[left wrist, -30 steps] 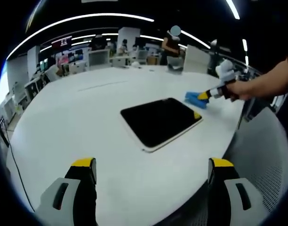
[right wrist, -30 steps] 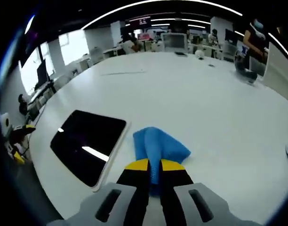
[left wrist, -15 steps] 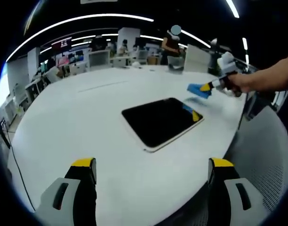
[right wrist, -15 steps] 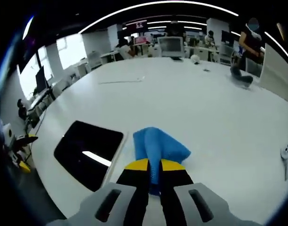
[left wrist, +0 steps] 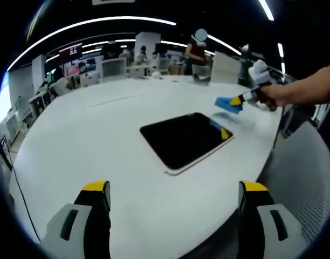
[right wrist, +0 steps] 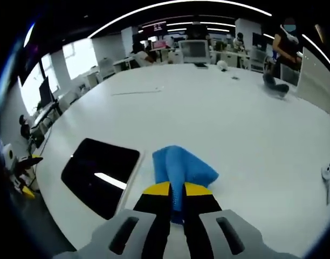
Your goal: Wipe the mirror surface with the cleaning cloth until all visible marks leave the cleaned area.
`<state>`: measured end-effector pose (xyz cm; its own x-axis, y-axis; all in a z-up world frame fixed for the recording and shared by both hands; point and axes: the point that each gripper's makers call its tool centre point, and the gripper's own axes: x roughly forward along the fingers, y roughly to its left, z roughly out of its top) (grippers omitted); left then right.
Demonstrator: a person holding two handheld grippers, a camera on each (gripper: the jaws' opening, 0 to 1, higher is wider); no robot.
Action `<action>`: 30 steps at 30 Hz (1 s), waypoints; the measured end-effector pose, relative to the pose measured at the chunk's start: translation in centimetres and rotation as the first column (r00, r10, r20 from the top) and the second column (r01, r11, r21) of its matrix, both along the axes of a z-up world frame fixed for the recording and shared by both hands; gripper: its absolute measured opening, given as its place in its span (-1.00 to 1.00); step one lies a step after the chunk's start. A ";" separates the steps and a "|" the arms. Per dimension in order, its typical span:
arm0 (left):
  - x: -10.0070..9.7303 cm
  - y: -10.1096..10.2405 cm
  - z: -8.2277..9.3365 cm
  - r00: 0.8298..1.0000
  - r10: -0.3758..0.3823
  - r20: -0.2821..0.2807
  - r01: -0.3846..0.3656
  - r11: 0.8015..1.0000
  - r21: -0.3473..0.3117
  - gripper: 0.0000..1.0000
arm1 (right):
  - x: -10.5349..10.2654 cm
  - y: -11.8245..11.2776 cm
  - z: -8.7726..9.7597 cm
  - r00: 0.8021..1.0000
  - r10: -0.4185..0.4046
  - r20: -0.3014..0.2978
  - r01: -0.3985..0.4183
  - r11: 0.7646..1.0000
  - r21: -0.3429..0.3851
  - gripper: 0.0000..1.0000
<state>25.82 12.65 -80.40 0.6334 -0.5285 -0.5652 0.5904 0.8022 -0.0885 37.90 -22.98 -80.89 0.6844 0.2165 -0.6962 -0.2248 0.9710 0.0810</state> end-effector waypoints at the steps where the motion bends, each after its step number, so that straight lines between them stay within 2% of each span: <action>1: 0.0 0.0 0.0 1.000 0.000 0.003 0.000 1.000 -0.001 0.99 | 0.0 0.0 0.0 1.000 0.000 0.000 0.000 1.000 0.000 -0.94; 8: 0.0 0.0 -0.2 1.000 0.002 -0.011 -0.002 1.000 -0.003 0.99 | 0.0 0.2 -0.3 1.000 -0.004 -0.012 0.004 1.000 0.000 -0.94; 15: 0.0 0.2 -0.2 1.000 0.007 -0.009 -0.007 1.000 0.004 0.99 | 0.5 0.6 -1.6 0.999 -0.015 -0.033 0.015 1.000 0.008 -0.94; 30: 0.0 0.1 -0.3 1.000 0.000 -0.014 0.000 1.000 0.001 0.99 | 1.7 4.2 -2.3 0.998 0.003 -0.055 -0.001 0.999 0.034 -0.94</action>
<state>25.81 12.72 -80.67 0.6256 -0.5278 -0.5745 0.5889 0.8025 -0.0961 39.61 -18.83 -83.19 0.6447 0.2417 -0.7252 -0.2211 0.9671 0.1258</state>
